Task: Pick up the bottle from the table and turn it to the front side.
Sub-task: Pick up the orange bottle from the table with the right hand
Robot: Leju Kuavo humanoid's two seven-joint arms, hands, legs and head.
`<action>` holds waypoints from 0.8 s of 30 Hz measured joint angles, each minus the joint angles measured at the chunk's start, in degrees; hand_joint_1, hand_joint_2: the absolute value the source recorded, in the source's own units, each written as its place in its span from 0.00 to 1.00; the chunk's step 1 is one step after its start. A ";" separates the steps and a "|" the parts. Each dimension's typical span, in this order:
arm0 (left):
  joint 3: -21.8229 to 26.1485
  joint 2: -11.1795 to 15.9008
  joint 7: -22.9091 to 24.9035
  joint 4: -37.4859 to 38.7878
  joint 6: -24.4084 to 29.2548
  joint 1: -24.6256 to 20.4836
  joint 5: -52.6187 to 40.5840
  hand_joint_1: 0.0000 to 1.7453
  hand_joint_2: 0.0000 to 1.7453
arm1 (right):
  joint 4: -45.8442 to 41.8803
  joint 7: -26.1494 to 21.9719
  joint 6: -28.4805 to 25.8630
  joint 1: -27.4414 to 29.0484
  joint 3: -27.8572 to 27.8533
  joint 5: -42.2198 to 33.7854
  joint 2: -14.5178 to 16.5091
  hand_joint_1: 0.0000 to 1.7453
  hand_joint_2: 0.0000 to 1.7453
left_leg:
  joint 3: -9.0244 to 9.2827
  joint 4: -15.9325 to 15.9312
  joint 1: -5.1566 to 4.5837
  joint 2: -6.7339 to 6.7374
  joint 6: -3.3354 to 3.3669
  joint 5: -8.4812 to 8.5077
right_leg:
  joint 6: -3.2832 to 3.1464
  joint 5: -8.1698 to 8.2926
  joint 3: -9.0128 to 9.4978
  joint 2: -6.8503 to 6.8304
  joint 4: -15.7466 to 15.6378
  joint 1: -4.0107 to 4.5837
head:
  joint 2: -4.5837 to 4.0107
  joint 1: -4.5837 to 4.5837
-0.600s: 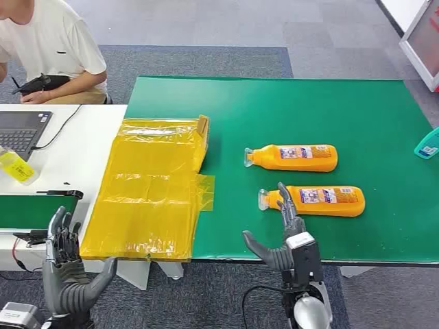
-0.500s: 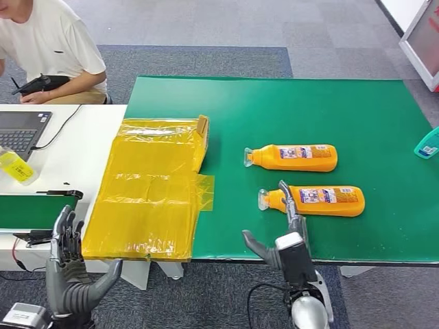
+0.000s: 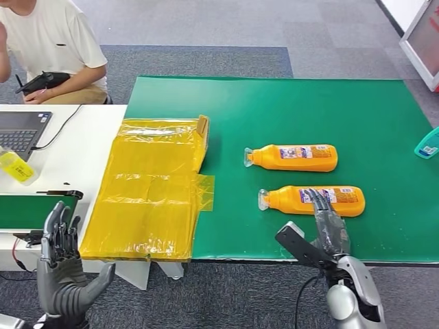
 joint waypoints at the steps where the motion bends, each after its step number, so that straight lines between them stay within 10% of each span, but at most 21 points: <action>1: -0.04 -0.01 0.25 -0.67 -0.78 -0.05 -0.34 0.00 1.00 | 0.91 0.75 0.23 -0.58 0.11 1.50 -1.33 0.00 1.00 | 0.00 0.00 0.00 0.00 0.00 0.00 | 0.01 0.01 -0.01 0.00 0.00 0.00 | 0.00 0.01; 8: -3.87 0.34 3.29 -4.23 -1.04 -1.07 -7.18 0.00 1.00 | 7.36 3.38 1.01 -6.39 1.37 5.48 -7.75 0.00 1.00 | 0.02 0.01 -0.02 0.01 0.03 0.06 | 0.06 0.08 -0.02 0.01 0.00 -0.02 | 0.00 0.01; 24: -11.34 1.66 3.43 -4.36 -0.11 -3.16 -7.46 0.00 1.00 | 20.69 3.72 2.54 -14.52 3.26 7.30 -12.04 0.00 1.00 | -0.01 0.01 -0.04 0.01 0.09 0.11 | 0.13 0.13 -0.01 0.01 0.00 -0.04 | 0.00 0.01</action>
